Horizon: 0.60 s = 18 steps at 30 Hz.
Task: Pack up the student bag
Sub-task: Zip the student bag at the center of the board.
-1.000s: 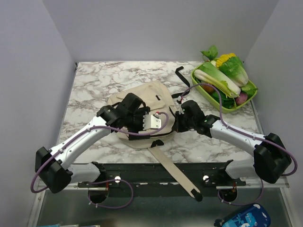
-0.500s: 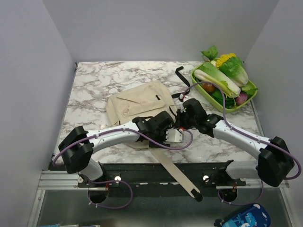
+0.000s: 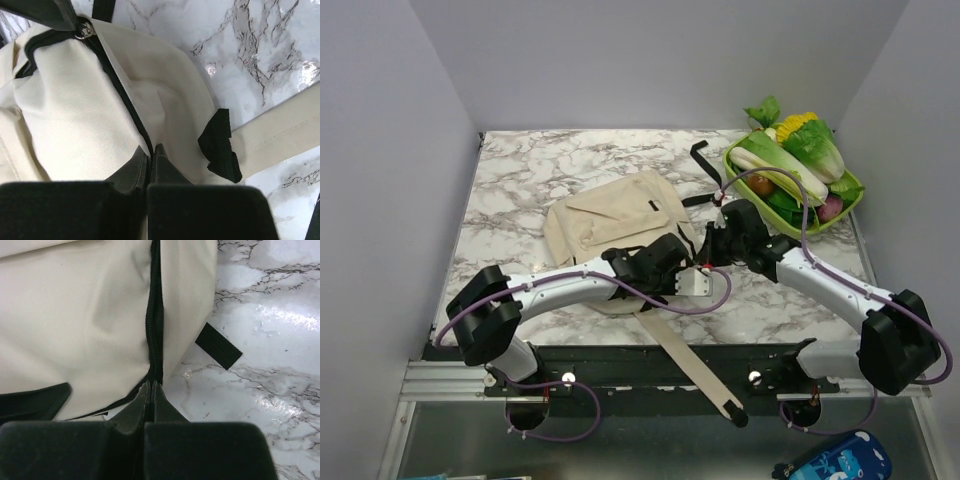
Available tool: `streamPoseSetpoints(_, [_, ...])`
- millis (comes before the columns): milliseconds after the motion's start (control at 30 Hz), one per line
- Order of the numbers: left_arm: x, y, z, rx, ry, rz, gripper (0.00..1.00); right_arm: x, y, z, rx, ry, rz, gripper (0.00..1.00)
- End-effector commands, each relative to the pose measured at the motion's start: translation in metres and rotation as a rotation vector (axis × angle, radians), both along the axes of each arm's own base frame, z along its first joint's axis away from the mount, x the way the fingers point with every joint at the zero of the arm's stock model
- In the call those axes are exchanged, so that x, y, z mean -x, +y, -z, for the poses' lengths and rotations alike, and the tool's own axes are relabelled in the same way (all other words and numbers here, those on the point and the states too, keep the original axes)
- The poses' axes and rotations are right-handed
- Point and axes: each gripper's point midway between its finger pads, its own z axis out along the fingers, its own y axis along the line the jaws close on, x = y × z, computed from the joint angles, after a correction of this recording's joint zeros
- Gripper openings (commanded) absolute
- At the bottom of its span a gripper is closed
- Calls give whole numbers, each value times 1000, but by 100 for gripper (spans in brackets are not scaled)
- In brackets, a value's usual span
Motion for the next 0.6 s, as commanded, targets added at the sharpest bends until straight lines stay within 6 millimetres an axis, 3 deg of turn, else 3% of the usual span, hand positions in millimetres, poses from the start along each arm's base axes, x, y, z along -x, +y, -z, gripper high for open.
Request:
streamPoseSetpoints(0, [20, 8, -11, 33, 42, 44, 2, -27, -13, 6, 31, -14, 30, 1])
streamPoseSetpoints(200, [44, 26, -7, -8, 99, 125, 0, -63, -5, 15, 77, 2, 21, 1])
streamPoseSetpoints(333, [58, 36, -1, -51, 115, 193, 1, -88, 1, 7, 89, -28, 25, 1])
streamPoseSetpoints(567, [61, 44, 1, -72, 97, 216, 9, -103, 1, 7, 119, -20, 34, 1])
